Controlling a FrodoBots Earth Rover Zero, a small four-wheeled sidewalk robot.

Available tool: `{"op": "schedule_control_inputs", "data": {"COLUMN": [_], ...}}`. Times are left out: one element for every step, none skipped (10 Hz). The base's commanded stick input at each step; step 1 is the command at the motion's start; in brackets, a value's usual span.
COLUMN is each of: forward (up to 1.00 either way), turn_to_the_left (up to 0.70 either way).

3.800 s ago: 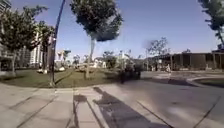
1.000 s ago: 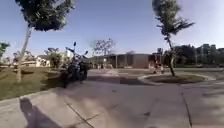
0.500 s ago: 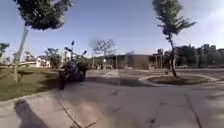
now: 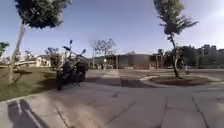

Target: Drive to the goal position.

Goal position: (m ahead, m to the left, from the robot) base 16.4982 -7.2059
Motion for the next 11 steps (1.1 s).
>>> {"op": "schedule_control_inputs", "data": {"forward": [0.36, 0.36, 0.36, 0.36, 0.37, 0.37, 0.37, 0.37, 0.36, 0.36, 0.37], "turn_to_the_left": [-0.29, -0.25, -0.16, -0.06, 0.00, 0.00, 0.00, 0.00, 0.00, 0.00, 0.00]}}
